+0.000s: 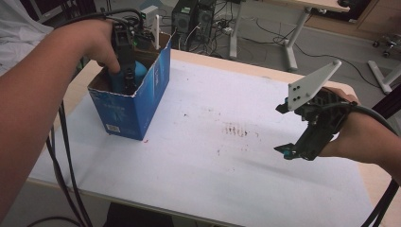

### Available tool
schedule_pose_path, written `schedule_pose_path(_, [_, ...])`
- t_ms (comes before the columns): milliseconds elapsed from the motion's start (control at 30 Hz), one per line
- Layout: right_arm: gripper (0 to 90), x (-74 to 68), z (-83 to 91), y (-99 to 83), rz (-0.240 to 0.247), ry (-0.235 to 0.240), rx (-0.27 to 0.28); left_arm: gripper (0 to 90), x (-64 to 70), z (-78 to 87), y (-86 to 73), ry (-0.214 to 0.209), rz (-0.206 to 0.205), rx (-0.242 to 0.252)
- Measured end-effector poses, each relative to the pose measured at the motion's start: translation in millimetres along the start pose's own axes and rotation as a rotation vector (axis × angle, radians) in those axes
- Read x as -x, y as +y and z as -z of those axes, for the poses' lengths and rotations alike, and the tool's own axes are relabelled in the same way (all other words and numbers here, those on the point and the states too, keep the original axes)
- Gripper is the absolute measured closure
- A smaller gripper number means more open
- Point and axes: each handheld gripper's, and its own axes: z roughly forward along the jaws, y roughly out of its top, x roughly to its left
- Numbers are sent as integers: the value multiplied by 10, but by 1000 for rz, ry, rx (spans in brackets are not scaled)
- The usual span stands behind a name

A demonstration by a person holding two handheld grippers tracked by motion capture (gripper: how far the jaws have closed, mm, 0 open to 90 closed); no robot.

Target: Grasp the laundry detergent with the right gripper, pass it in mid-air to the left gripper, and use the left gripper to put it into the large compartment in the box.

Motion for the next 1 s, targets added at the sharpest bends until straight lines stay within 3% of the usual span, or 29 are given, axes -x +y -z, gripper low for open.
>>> schedule_pose_path(600, [8,-15,31,-26,3,-4,18,282,77,266,-27,26,21,13])
schedule_pose_path(700, [9,-10,36,-32,2,-2,20,229,112,346,-34,53,20,4])
schedule_pose_path(933, [8,24,59,-69,-10,4,27,224,202,526,-23,67,8,18])
schedule_pose_path(1000, [9,33,70,-82,-13,6,26,178,251,601,-10,87,-2,24])
